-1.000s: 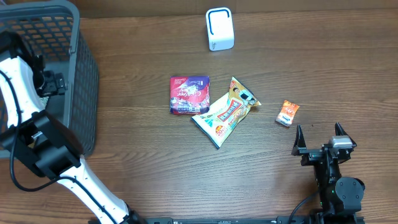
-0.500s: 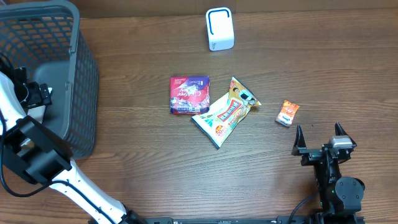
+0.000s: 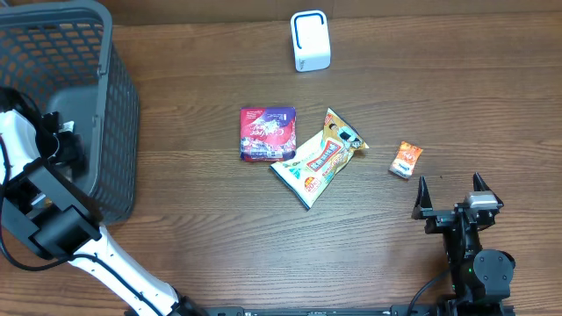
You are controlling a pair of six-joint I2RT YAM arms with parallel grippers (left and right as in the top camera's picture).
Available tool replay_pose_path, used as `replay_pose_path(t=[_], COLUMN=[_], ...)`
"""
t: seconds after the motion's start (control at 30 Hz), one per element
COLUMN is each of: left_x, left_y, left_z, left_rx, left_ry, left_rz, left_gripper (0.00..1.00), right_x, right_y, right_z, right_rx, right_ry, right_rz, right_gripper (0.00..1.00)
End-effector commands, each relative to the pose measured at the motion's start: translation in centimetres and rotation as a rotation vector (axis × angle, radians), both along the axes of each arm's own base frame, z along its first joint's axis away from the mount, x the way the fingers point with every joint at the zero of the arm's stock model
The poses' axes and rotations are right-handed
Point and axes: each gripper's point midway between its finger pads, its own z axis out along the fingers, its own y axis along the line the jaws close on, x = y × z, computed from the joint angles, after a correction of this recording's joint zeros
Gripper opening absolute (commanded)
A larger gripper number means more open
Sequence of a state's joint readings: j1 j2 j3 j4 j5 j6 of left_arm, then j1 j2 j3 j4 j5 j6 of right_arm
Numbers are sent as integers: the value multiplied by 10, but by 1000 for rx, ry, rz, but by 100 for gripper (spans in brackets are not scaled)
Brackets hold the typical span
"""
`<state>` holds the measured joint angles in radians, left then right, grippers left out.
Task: Scan the item barcode
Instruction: 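Reach the left gripper into the basket and grasp the white Pantene tube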
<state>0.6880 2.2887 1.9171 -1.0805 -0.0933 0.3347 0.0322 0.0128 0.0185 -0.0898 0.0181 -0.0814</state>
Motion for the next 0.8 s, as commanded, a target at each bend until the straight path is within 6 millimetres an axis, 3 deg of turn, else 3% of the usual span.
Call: replay_pose_path(t=[0.0,0.07,0.2,0.3,0.4,0.53,0.6,0.63,0.7,0.77], left_x=[0,-1,1,12,36,73,88,94,97,94], left_y=[-23,-28,-34,-35,-41,-56,-65,-71,-86,-104], left_z=[-13,-14,-10,6,42,115,169,209,265,308], left_rx=[-105,-116,-121,-102,-102,-120,-117,-114,-125,-158], left_ry=[-4,7,13,-24,-122,-326,-464,-565,-706,-814], left_rz=[-23,-22,-29,15,11,-19,-13,-7,-2,-16], left_gripper=[38,37,4,4,4,4,4,4,4,4], right_x=[0,0,0,0,0,0,0,0,0,0], right_y=[-2,-2,-2,-2,-2,-2,-2,-2,-2,-2], right_z=[-1,-1,-1,-1,-1,-1,-1,-1,-1,-1], right_rx=[2,2,2,2,2,2,2,2,2,2], right_ry=[-5,-5,-6,-5,-5,-5,-5,-5,-5,-5], right_rz=[-11,-11,-11,-11,-11,-11,-11,-11,-11,-11], right_gripper=[100,100,100,100,100,100,100,100,100,100])
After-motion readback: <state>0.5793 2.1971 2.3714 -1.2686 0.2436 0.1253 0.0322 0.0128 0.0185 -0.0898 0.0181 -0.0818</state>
